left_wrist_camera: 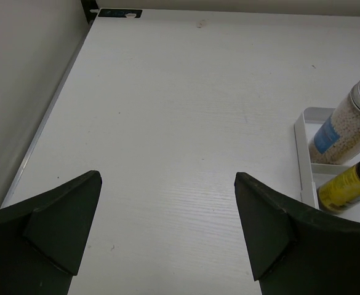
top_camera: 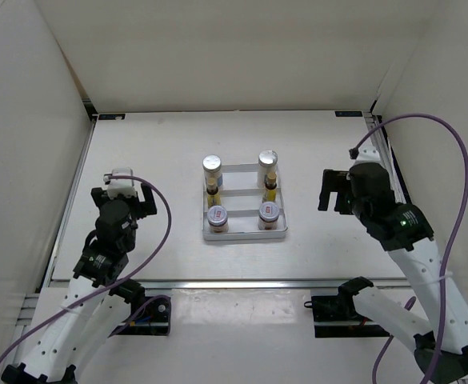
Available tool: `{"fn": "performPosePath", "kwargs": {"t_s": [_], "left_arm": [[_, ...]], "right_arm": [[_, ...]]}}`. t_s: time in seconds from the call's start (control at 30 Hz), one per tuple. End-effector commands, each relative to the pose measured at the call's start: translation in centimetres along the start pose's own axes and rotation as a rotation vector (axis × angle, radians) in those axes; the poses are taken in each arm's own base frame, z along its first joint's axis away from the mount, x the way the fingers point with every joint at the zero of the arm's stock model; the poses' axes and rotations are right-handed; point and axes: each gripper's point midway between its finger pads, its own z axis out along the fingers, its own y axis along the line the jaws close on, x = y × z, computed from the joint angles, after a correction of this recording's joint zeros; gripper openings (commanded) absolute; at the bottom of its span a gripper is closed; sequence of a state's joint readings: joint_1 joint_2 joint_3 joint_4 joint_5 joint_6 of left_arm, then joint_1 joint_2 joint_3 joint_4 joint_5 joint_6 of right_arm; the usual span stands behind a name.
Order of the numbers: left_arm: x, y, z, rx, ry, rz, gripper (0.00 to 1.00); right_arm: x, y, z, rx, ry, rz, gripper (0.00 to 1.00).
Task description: Organize the condiment bottles
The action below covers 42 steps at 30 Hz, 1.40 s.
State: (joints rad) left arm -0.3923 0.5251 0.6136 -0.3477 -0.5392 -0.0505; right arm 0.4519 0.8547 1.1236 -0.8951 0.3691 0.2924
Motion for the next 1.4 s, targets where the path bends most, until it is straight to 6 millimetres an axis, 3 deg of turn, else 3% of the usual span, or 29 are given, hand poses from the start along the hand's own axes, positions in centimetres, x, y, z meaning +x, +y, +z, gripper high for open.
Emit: {"fn": "performPosePath", "kwargs": {"t_s": [0.0, 0.2, 0.87, 1.07, 1.23, 1.37], "left_arm": [[-0.7, 0.8, -0.1, -0.045, -0.037, -0.012, 1.00], [-0.3, 1.2, 0.1, -0.065, -0.048, 0.005, 1.00], [3.7, -0.6, 2.0, -0.017, 0.046, 0.072, 1.00], [2.7, -0.6, 2.0, -0.014, 0.007, 0.058, 1.00], [1.9, -1.9, 1.3, 0.082, -0.075, 0.036, 1.00], [1.4, -1.3, 1.0, 0.069, -0.119, 0.045, 1.00]], "right_arm": [[-1.8, -0.3, -0.6, 0.000, -0.109, 0.042, 1.00], [-1.1, -1.2, -1.8, 0.017, -0.121, 0.046, 1.00], [-0.4, -0.8, -0.9, 0.010, -0.079, 0.041, 1.00], [-0.6, -0.5, -0.9, -0.005, -0.096, 0.047, 1.00], [-1.0, -0.7, -1.1, 0.003, -0.107, 0.050, 1.00], [-1.1, -1.0, -1.0, 0.022, -0.113, 0.061, 1.00]]}}
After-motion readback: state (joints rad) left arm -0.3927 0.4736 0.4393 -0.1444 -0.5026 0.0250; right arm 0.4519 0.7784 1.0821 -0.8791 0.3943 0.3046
